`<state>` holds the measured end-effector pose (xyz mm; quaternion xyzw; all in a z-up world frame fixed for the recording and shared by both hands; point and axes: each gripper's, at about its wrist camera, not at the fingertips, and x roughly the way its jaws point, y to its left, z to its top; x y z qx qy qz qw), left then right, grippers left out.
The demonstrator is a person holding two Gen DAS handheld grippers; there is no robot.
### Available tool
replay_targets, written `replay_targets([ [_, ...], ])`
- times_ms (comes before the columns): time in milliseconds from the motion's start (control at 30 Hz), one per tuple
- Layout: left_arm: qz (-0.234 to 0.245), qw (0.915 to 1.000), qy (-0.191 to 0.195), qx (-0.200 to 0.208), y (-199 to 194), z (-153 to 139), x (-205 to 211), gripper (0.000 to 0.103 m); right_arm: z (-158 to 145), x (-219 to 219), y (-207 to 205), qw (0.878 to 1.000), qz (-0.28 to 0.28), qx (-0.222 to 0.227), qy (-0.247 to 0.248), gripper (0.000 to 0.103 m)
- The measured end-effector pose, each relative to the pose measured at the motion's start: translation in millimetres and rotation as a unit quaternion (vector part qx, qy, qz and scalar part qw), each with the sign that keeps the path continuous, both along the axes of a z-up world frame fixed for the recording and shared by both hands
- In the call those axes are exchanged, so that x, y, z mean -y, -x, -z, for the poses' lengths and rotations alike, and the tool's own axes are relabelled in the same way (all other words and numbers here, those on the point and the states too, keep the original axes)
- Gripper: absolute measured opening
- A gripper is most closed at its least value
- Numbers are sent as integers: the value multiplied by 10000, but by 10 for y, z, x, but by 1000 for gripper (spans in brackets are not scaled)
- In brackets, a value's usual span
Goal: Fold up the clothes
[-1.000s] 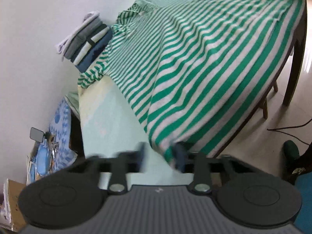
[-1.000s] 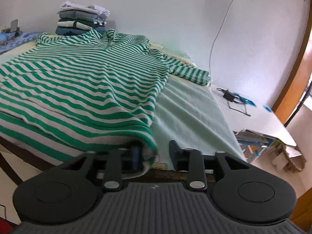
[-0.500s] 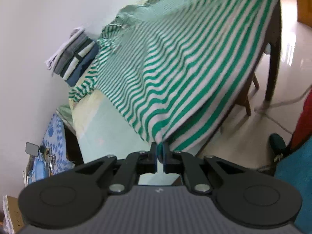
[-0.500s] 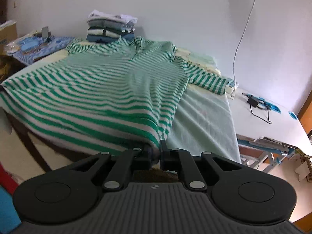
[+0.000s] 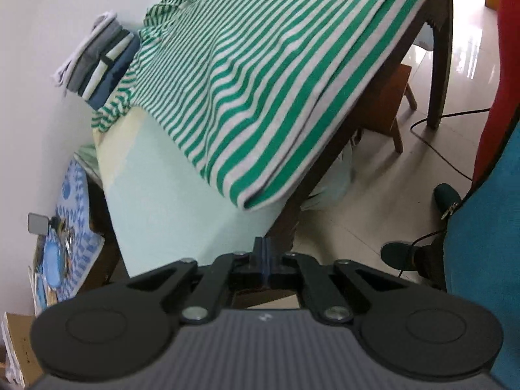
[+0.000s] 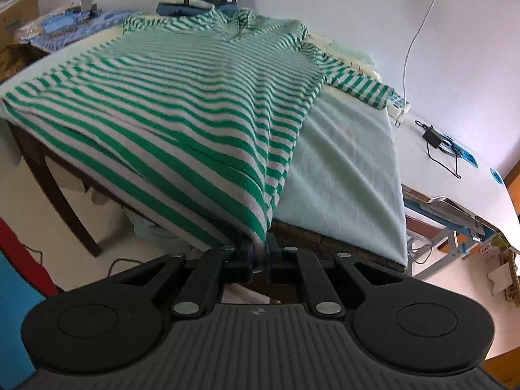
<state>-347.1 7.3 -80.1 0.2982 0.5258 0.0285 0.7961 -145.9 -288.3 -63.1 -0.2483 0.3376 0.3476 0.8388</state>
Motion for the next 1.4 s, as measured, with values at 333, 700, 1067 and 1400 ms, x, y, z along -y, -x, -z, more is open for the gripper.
replay_targets([
  [333,1025,9926,-584,279,-277,-35,180,42,65,-240,532,9596,-2115,1332,1291,44],
  [700,1737,9829,-570,-206,-529,203,238,25,46,-878,361,9613,-2593,932,71,39],
  [1067,1580,9868,-236,-280,-521,142,226,1,28,-815,222,9662,-2562,274,45,4],
  [1400,1318,9907,109,-321,-527,-75,179,2,-17,-780,102,9589,-2789,-527,-21,0],
])
